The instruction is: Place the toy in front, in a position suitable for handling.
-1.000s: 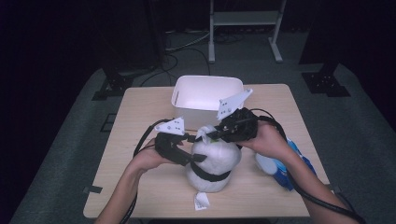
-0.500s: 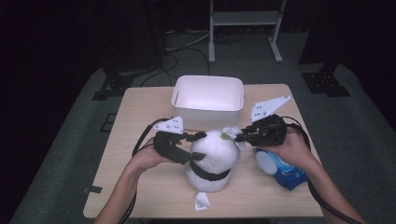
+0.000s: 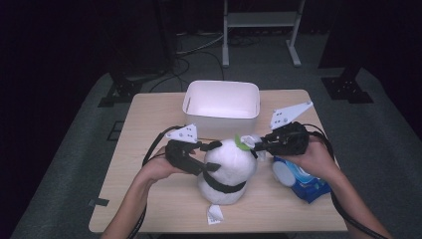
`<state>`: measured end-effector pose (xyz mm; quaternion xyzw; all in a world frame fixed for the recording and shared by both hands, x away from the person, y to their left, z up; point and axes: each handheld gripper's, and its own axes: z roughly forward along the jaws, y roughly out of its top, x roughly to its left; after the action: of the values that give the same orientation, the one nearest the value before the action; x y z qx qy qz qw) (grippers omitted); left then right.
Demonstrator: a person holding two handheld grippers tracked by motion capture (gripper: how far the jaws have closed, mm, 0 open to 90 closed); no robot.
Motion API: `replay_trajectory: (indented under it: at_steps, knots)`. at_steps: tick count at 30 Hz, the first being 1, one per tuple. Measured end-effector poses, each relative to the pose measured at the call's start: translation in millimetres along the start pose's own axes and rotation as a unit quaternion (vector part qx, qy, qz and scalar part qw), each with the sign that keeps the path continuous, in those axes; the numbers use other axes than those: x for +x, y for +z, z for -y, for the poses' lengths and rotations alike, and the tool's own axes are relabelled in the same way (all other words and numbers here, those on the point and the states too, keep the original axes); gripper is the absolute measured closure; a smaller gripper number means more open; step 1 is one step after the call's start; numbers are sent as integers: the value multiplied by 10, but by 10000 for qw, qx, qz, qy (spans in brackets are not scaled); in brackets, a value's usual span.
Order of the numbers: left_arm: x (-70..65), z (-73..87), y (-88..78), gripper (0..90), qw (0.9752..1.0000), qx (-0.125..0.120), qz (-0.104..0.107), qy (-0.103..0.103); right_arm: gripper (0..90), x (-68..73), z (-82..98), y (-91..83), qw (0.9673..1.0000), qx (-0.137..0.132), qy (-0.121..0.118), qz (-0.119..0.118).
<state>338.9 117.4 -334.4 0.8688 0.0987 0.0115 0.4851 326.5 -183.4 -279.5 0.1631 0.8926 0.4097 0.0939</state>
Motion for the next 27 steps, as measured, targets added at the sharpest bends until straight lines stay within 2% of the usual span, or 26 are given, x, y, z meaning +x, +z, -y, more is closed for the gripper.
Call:
replay_trajectory:
  at_steps: [2,3,8,11,13,19,23,27]
  knots:
    - [-4,-6,7,347,10000,1,12,-17,819,12,-37,9,10000,17,-43,-7]
    - [-9,-22,25,347,10000,-19,14,-18,819,37,-127,26,9999,30,-138,-56]
    - [-18,-74,68,347,10000,28,44,47,819,90,-295,83,9992,152,-353,-112]
    - [-31,-105,96,347,9999,54,59,89,818,133,-433,189,9981,295,-519,-156]
    - [-42,-117,114,347,9999,61,59,94,818,136,-456,224,9979,319,-524,-183]
    - [-36,-114,134,327,9999,71,77,98,819,117,-400,270,9979,402,-451,-238]
    - [-59,-122,154,281,9999,-22,77,104,819,97,-318,214,9979,464,-394,-198]
    - [-38,-79,163,258,10000,11,32,42,819,61,-221,137,9984,474,-290,-119]
